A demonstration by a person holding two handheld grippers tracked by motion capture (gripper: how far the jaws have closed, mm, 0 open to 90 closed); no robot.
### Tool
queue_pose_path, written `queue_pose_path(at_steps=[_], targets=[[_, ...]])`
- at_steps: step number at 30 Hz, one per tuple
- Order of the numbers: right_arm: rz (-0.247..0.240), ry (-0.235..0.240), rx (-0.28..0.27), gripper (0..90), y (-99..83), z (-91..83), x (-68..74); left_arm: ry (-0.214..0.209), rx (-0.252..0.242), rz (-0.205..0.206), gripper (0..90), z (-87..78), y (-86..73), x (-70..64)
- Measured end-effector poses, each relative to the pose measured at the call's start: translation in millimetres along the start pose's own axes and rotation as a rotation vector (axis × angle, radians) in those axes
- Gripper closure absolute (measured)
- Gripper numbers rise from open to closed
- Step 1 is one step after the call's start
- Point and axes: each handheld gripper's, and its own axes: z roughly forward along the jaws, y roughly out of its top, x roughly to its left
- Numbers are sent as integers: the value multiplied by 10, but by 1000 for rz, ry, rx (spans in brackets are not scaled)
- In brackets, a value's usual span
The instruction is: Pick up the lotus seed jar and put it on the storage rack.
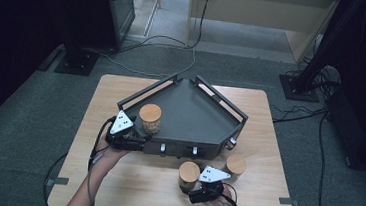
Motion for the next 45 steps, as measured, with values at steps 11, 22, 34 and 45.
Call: queue_pose_path(at_steps=[11, 22, 34, 45], targets=[[-4, -2, 2, 142, 4, 5, 7, 3, -2, -12, 108, -42, -80, -46], [-7, -7, -8, 166, -15, -4, 20, 11, -11, -9, 108, -127, -165, -61], [-5, -4, -11, 167, -20, -9, 13, 10, -26, 8, 108, -190, -211, -119], [-11, -10, -6, 167, -13, -4, 31, 2, -43, 33, 108, -211, -292, -214]])
